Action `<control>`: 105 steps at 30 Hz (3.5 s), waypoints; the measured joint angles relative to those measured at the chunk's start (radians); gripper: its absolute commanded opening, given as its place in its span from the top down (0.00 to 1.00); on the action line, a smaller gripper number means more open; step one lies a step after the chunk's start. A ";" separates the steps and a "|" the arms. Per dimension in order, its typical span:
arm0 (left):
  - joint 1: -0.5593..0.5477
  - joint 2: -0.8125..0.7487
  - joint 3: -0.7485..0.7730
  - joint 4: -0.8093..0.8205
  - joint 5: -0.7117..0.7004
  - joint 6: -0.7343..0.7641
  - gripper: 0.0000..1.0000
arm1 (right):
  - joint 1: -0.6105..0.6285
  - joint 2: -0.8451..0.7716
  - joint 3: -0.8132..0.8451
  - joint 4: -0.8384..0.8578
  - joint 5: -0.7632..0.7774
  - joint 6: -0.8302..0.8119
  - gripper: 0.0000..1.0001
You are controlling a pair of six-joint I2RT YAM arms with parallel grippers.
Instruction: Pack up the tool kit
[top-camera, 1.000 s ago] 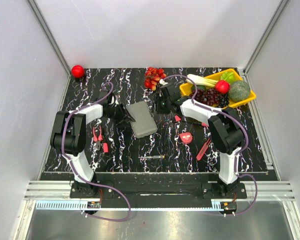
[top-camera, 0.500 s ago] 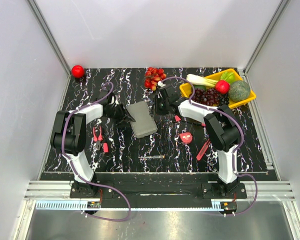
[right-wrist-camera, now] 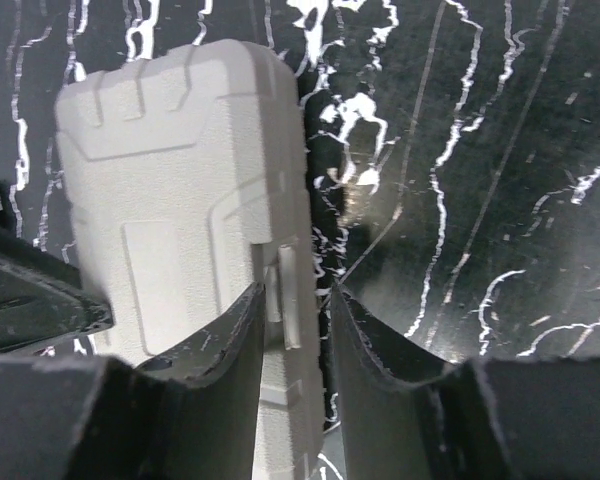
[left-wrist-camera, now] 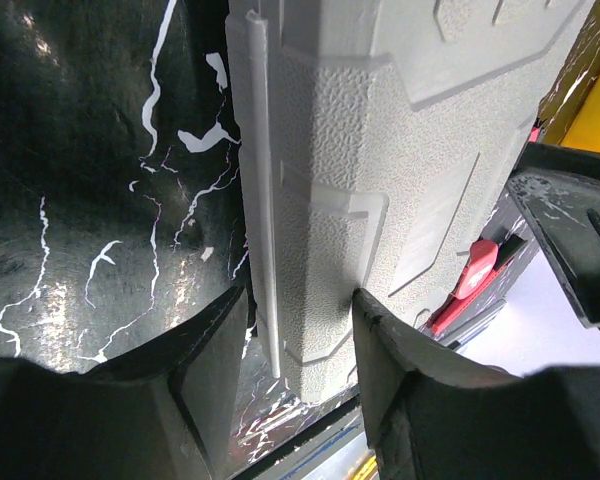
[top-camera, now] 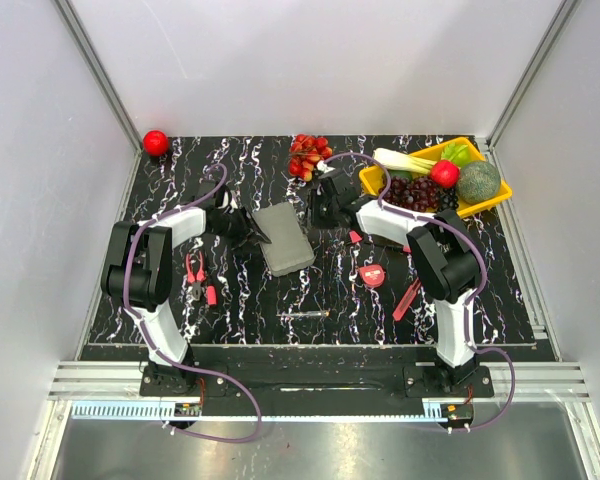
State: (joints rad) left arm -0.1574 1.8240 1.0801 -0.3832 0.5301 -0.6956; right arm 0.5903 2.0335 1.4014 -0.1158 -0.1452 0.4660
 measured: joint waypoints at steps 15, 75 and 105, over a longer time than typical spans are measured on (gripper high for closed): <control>0.000 0.005 0.005 0.000 0.010 0.011 0.53 | -0.009 0.006 -0.031 0.007 0.000 -0.040 0.67; -0.195 0.007 0.354 -0.087 -0.244 0.163 0.01 | 0.151 -0.120 0.177 -0.411 0.301 -0.061 1.00; -0.223 -0.001 0.366 -0.085 -0.272 0.127 0.07 | 0.156 -0.159 0.207 -0.457 0.370 -0.070 1.00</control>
State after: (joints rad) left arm -0.3801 1.8233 1.4464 -0.4679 0.2584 -0.5686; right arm 0.7464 1.8748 1.6081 -0.5724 0.2245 0.3962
